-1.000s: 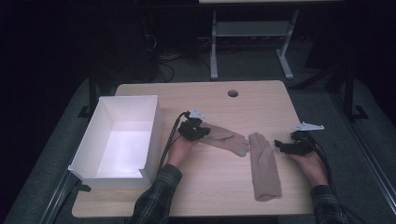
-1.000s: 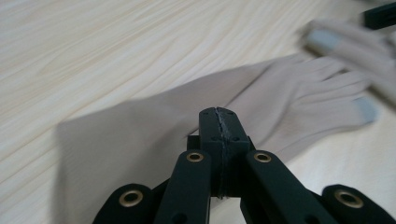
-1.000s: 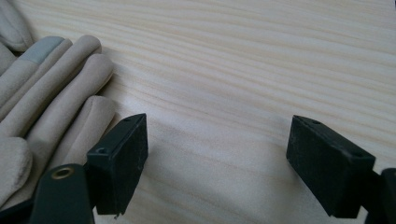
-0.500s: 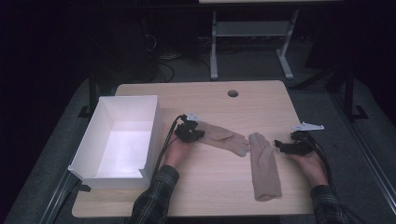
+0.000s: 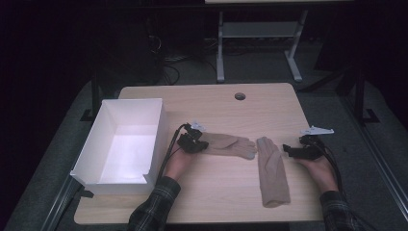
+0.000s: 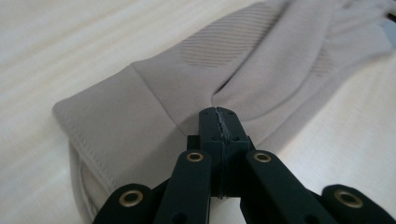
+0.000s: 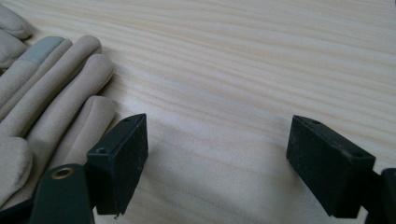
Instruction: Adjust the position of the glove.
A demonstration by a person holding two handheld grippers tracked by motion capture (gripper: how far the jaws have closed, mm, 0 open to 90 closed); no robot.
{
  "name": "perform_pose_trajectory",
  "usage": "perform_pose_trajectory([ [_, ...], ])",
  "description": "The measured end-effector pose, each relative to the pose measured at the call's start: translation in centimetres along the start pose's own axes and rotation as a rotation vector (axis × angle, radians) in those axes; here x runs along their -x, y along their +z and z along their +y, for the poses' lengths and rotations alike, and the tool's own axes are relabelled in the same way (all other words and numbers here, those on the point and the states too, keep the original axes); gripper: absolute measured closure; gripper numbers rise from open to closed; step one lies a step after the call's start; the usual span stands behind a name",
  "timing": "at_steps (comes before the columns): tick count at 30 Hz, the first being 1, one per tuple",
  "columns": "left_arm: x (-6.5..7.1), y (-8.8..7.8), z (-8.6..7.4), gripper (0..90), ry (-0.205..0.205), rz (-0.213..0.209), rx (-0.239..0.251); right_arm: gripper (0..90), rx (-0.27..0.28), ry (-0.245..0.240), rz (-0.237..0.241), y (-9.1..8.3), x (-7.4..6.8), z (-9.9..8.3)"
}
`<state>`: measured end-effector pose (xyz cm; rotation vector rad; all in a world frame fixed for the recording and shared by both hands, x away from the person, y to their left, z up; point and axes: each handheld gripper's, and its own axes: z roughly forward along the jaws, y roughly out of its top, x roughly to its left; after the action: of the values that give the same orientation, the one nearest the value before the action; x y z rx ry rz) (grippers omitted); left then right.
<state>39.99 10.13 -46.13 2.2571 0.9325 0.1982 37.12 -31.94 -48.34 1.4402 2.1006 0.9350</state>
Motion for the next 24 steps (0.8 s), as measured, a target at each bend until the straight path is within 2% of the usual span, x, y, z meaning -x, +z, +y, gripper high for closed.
perform_pose_trajectory([
  [4, 0.9, -0.6, -0.6, 89.7, 0.001, -0.017, -0.021, 20.4, 0.000, 0.000, 0.000, 0.0, 0.0, 0.0],
  [7, 1.6, -1.0, -1.4, 89.7, -0.014, -0.036, -0.010, 20.4, 0.000, 0.001, 0.000, 0.0, 0.0, 0.0],
  [12, 2.6, -1.6, -2.3, 89.7, -0.009, -0.064, -0.006, 20.4, -0.002, 0.002, 0.003, 0.0, -0.1, 0.0],
  [18, 4.1, -2.3, -3.7, 89.6, 0.027, -0.109, 0.005, 20.4, -0.001, 0.001, 0.005, 0.0, -0.1, 0.0],
  [21, 5.2, -2.8, -4.3, 89.6, 0.066, -0.147, -0.004, 20.4, -0.001, 0.001, 0.005, 0.0, -0.1, 0.0],
  [23, 5.5, -2.9, -4.5, 89.6, 0.072, -0.153, -0.005, 20.4, -0.001, 0.001, 0.005, 0.0, -0.1, 0.0],
  [24, 6.1, -3.0, -4.8, 89.6, 0.080, -0.177, -0.006, 20.4, -0.001, 0.001, 0.005, 0.0, -0.1, 0.0],
])
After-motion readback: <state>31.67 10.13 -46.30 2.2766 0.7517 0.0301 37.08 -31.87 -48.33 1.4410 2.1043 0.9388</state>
